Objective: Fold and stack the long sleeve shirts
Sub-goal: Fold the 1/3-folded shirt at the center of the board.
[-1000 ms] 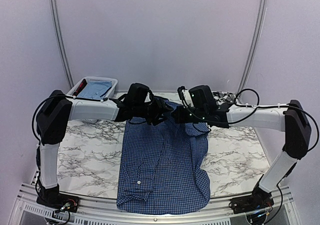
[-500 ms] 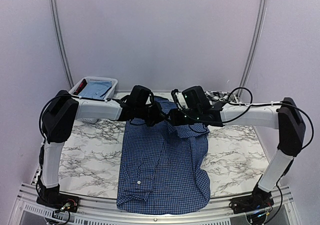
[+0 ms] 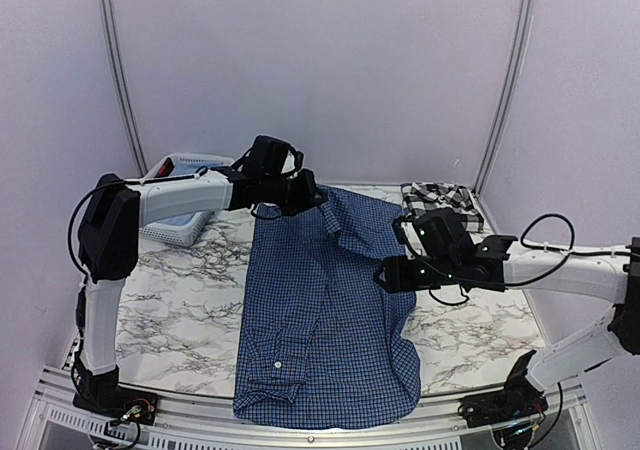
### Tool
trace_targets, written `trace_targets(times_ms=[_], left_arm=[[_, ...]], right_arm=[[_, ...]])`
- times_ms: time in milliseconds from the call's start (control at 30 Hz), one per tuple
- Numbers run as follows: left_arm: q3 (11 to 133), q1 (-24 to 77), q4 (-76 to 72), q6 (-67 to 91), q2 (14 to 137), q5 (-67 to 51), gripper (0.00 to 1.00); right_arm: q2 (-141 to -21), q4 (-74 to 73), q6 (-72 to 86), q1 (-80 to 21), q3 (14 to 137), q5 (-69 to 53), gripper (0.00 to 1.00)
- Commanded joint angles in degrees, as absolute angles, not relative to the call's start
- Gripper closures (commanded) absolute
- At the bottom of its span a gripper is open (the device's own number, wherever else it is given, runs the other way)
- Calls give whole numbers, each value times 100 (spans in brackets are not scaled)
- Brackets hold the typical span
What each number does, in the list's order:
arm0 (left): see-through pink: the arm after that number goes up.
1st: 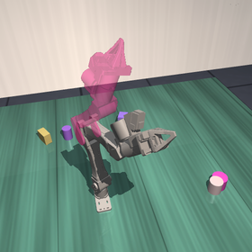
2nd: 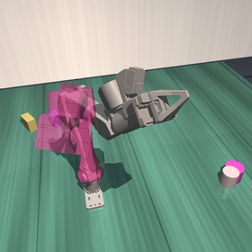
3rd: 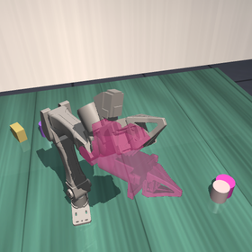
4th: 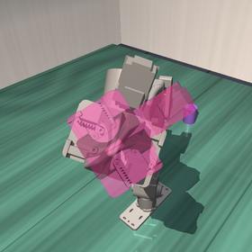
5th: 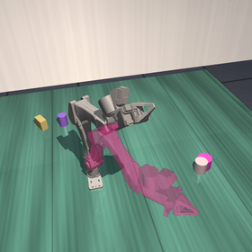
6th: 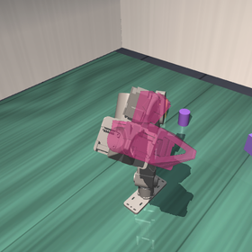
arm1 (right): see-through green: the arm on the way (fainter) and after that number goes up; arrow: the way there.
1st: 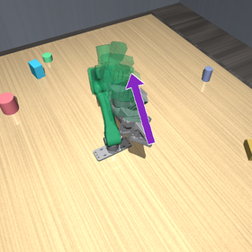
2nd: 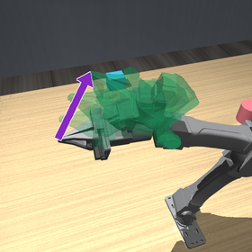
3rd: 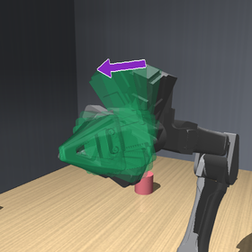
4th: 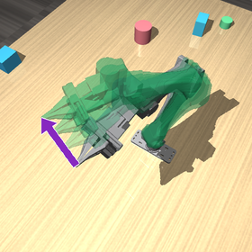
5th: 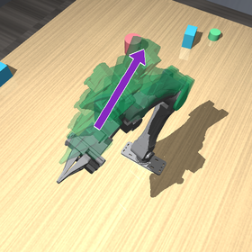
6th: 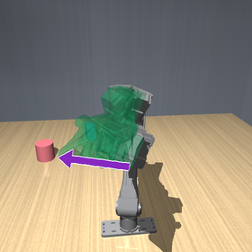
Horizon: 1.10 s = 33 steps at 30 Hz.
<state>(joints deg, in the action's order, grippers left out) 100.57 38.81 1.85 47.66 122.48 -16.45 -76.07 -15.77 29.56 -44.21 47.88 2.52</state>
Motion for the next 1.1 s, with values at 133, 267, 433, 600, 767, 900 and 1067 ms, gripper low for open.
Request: trace_targets(times_ms=[133,267,433,600,767,900,1067], left_arm=[[10203,3672,591,4155,11708,-1387,100],[9839,3432,609,4116,11304,-1230,100],[9306,3042,655,3985,10822,-1154,100],[8746,2605,677,3989,10515,-1147,100],[8593,2479,701,3964,10604,-1336,100],[8555,2479,702,3965,10652,-1345,100],[8594,2483,702,3964,10678,-1371,100]], right_arm=[[-6446,-2144,3475,-4561,3752,99,35],[-6408,-2160,3451,-4579,3550,61,32],[-6606,-2111,3336,-4588,3515,-213,31],[-6843,-2010,3191,-4637,3545,-426,31],[-7133,-1842,3247,-4771,3502,-593,33],[-7159,-1827,3397,-4888,3345,-594,41],[-7127,-1963,3647,-5130,3090,-497,53]])
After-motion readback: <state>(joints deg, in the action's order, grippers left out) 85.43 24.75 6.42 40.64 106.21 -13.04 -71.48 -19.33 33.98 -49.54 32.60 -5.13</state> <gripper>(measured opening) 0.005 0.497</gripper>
